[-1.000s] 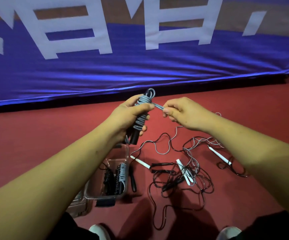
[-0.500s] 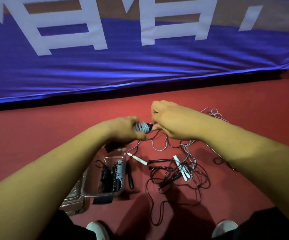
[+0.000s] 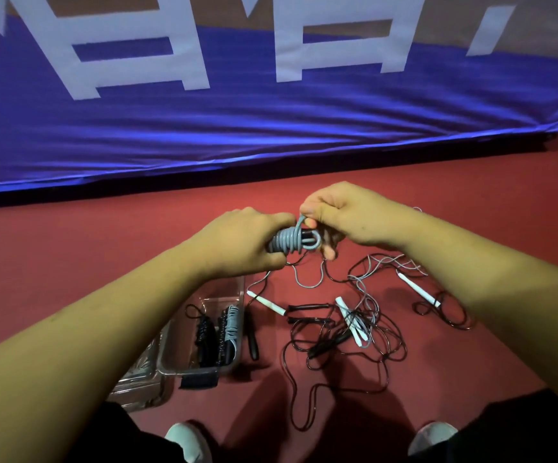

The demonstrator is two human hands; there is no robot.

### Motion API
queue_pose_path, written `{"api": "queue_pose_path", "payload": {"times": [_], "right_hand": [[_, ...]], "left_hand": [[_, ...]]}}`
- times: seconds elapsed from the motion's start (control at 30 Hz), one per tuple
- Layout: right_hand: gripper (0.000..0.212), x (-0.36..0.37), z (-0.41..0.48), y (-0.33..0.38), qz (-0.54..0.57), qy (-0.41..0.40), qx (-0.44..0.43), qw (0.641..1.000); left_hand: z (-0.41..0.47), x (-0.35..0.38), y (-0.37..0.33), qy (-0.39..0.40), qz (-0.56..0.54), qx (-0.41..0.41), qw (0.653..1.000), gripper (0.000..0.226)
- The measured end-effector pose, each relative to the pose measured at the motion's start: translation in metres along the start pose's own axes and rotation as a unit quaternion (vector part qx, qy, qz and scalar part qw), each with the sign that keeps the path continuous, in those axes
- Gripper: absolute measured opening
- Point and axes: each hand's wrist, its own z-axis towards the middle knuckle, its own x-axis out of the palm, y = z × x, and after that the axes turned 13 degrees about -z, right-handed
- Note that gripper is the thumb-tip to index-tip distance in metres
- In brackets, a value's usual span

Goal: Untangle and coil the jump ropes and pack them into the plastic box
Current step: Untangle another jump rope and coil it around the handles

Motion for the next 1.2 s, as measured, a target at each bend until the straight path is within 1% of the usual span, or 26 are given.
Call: {"api": "queue_pose_path", "payload": {"times": [0.1,0.17,0.2,0.23,0.3,0.33,0.37,0.43,0.57,0.67,0.73,0.77,0.87,0.93,1.03,1.13,1.2], "right_hand": [[0.034,0.0,0.001,0.0,-0.048,-0.017,-0.014,0.999],[0.035,0.001,0.001,0.002,-0.029,-0.025,-0.012,0.999],[0.035,0.001,0.001,0.003,0.001,-0.032,-0.008,0.999],[0.035,0.002,0.002,0.003,0.035,-0.042,-0.004,0.998],[0.033,0.002,0.004,0.005,0.087,-0.068,0.003,0.994],[0.029,0.002,0.007,0.004,0.108,-0.084,0.01,0.991],[0.023,0.002,0.008,0.005,0.132,-0.102,0.023,0.986],[0.013,0.003,0.01,0.005,0.192,-0.124,0.052,0.972],[0.022,0.01,0.009,0.005,0.305,-0.1,0.072,0.944],[0.02,0.008,0.008,0.007,0.342,-0.134,0.082,0.927],[0.01,0.003,0.005,0.007,0.368,-0.145,0.057,0.917],[0.004,0.001,0.003,0.008,0.389,-0.135,0.037,0.91],[0.017,-0.003,-0.002,0.008,0.416,-0.098,-0.023,0.904],[0.021,-0.004,-0.002,0.009,0.418,-0.1,-0.04,0.902],[0.023,-0.004,-0.001,0.008,0.411,-0.11,-0.041,0.904],[0.022,-0.003,0.001,0.009,0.398,-0.112,-0.025,0.91],[0.019,-0.001,0.002,0.011,0.432,-0.119,0.002,0.894]], "left_hand": [[-0.001,-0.004,0.005,0.031,-0.086,0.022,0.996,0.033],[-0.001,-0.006,0.004,0.045,-0.185,0.014,0.982,0.019],[-0.002,-0.007,0.0,0.048,-0.254,0.002,0.966,0.02],[-0.004,-0.007,-0.004,0.048,-0.335,-0.015,0.941,0.025],[-0.004,-0.007,-0.016,0.021,-0.49,-0.054,0.87,0.038],[-0.004,-0.005,-0.02,-0.003,-0.542,-0.072,0.837,0.047],[-0.002,-0.004,-0.022,-0.027,-0.569,-0.084,0.818,0.053],[0.0,-0.002,-0.025,-0.061,-0.587,-0.084,0.803,0.053],[0.003,0.001,-0.029,-0.101,-0.648,-0.083,0.75,0.041],[0.003,-0.001,-0.03,-0.109,-0.668,-0.1,0.729,0.028],[0.002,-0.004,-0.028,-0.102,-0.695,-0.108,0.704,0.021],[0.001,-0.005,-0.027,-0.097,-0.71,-0.109,0.689,0.02],[0.001,-0.007,-0.025,-0.069,-0.758,-0.101,0.641,0.02],[0.002,-0.007,-0.023,-0.038,-0.782,-0.099,0.615,0.024],[0.002,-0.006,-0.023,0.0,-0.8,-0.113,0.589,0.03],[0.001,-0.005,-0.024,0.017,-0.818,-0.129,0.56,0.034],[0.001,-0.006,-0.024,0.024,-0.819,-0.134,0.558,0.034]]}}
